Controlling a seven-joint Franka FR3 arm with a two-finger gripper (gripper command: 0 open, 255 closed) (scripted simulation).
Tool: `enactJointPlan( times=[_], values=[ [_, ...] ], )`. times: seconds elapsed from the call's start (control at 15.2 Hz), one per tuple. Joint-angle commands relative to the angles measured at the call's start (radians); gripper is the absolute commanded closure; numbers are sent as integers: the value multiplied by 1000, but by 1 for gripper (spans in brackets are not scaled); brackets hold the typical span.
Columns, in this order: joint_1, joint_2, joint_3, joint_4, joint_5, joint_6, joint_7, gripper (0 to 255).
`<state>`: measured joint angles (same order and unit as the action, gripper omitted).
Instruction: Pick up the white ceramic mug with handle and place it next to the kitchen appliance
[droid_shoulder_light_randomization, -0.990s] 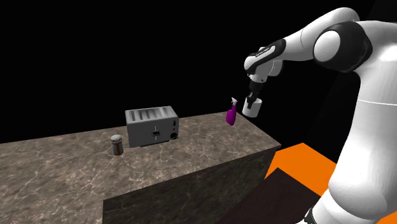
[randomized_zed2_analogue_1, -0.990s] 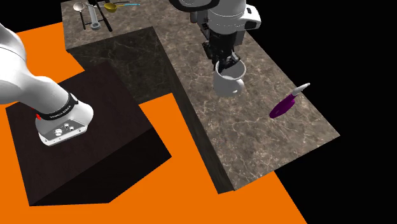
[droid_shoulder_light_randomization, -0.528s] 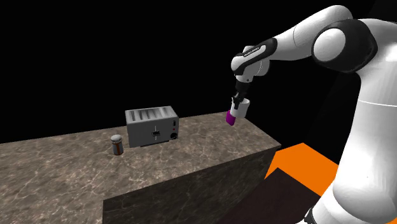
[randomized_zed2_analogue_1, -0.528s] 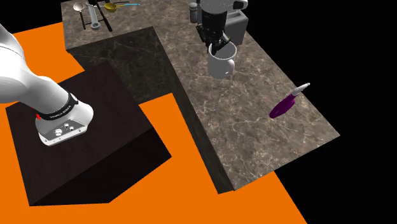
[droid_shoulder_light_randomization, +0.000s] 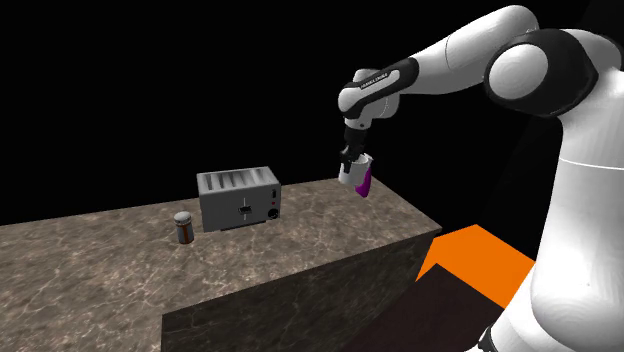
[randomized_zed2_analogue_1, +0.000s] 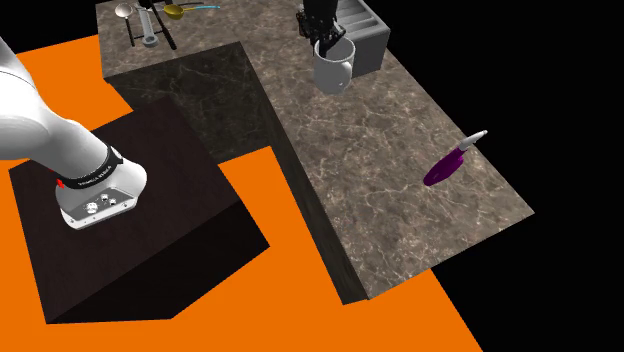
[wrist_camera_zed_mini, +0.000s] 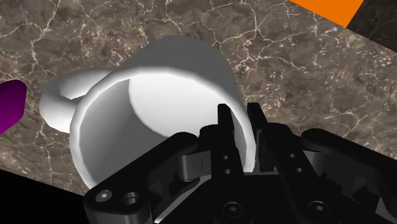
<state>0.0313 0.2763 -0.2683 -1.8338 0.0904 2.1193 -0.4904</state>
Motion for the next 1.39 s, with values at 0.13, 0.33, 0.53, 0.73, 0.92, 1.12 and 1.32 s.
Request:
enactJointPlan(
  times=[0.13,0.33,0.53,0.73,0.92,1.12,1.32],
  values=[
    [53,40,31,55,-1,-13,88,255],
    [90,74,51,106,-3,-29,149,255],
    [125,116,70,170,-4,-50,208,255],
    [159,165,88,247,-5,-77,264,255],
    [192,224,104,340,-5,-111,318,255],
    [222,294,119,453,-6,-153,370,255],
    [250,378,132,592,-6,-207,420,255]
  ],
)
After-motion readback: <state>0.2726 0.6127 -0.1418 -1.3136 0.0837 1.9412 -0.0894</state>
